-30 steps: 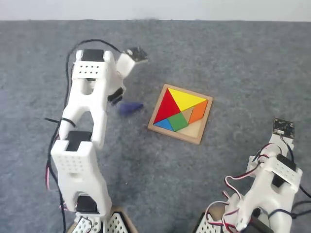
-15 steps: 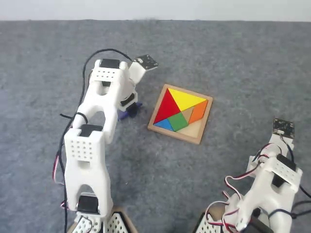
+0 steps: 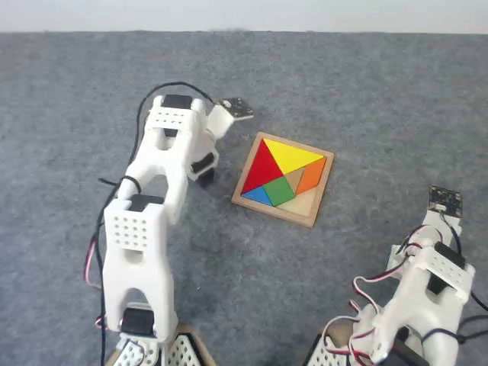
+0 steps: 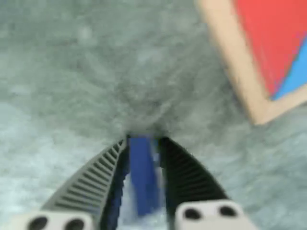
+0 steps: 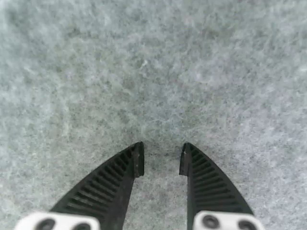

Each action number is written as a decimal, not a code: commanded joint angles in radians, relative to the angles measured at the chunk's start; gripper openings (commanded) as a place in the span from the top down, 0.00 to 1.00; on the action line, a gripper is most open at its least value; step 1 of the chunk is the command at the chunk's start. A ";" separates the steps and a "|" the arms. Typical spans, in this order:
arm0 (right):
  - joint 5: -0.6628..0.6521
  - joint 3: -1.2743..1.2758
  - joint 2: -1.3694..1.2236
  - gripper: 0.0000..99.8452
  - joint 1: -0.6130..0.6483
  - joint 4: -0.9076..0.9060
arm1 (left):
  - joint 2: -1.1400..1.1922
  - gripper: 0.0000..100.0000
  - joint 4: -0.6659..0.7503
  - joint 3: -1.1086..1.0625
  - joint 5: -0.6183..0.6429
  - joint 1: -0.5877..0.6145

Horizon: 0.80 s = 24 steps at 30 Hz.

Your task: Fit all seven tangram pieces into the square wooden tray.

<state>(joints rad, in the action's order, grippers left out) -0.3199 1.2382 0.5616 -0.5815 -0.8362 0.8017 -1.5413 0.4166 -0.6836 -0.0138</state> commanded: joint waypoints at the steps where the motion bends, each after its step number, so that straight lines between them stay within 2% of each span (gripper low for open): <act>1: -0.003 0.002 0.007 0.87 0.016 0.015 | -0.003 0.99 -0.061 0.131 0.034 0.035; 6: -0.003 0.002 0.007 0.87 0.016 0.015 | -0.002 0.99 -0.216 0.366 0.055 0.031; 10: -0.003 0.002 0.007 0.87 0.016 0.015 | -0.044 0.99 -0.218 0.421 0.184 0.006; 12: -0.003 0.002 0.007 0.87 0.016 0.015 | -0.100 0.99 -0.216 0.357 0.204 -0.054; 16: -0.003 0.002 0.007 0.87 0.016 0.015 | -0.227 0.99 -0.206 0.202 0.238 -0.267; 20: -0.003 0.002 0.007 0.87 0.016 0.015 | -0.287 0.99 -0.074 0.082 0.244 -0.454; 24: -0.003 0.002 0.007 0.87 0.016 0.015 | -0.265 0.99 0.098 -0.041 0.245 -0.531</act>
<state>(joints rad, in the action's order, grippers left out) -0.3199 1.2382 0.5616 -0.5815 -0.8362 0.5915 -1.6011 0.4565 -0.4534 -0.4741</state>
